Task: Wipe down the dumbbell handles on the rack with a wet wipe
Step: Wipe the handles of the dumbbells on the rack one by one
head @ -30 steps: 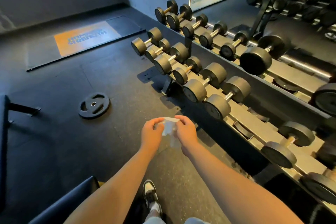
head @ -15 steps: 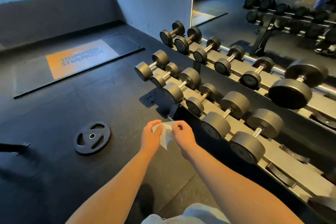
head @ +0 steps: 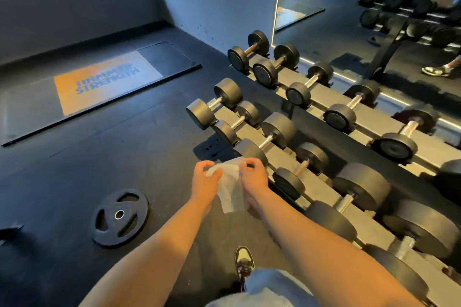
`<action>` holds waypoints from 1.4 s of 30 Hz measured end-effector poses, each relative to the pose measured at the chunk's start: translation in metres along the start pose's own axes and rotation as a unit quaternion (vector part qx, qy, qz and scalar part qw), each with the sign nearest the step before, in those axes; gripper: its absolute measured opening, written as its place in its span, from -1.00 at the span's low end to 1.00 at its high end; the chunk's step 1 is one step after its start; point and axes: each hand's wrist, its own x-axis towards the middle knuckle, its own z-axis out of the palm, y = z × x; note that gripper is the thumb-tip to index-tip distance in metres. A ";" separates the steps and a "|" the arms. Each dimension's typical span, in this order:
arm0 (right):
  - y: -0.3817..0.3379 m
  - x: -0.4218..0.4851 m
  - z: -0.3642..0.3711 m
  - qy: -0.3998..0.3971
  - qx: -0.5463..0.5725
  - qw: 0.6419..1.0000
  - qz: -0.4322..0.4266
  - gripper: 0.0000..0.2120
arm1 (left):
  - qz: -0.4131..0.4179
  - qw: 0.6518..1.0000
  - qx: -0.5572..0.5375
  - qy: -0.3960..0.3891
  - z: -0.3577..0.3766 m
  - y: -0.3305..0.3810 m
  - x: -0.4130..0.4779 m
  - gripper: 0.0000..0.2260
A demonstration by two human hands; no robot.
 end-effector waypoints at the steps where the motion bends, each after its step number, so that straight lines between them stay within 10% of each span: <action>1: -0.009 0.017 0.005 -0.009 0.002 1.000 0.006 -0.84 | 0.003 1.000 0.000 0.006 0.003 0.009 0.022 -0.79; 13: -0.102 0.194 0.070 -0.012 -0.082 0.994 -0.068 -0.66 | 0.010 0.990 0.062 -0.124 0.008 0.072 0.234 -0.38; 28: -0.197 0.390 0.223 0.072 -0.084 0.992 -0.059 -0.80 | 0.193 0.939 0.223 -0.176 -0.024 0.147 0.517 -0.85; 42: -0.268 0.544 0.226 0.188 -0.182 0.965 -0.021 -0.95 | 0.123 0.952 0.197 -0.200 0.057 0.206 0.660 -0.90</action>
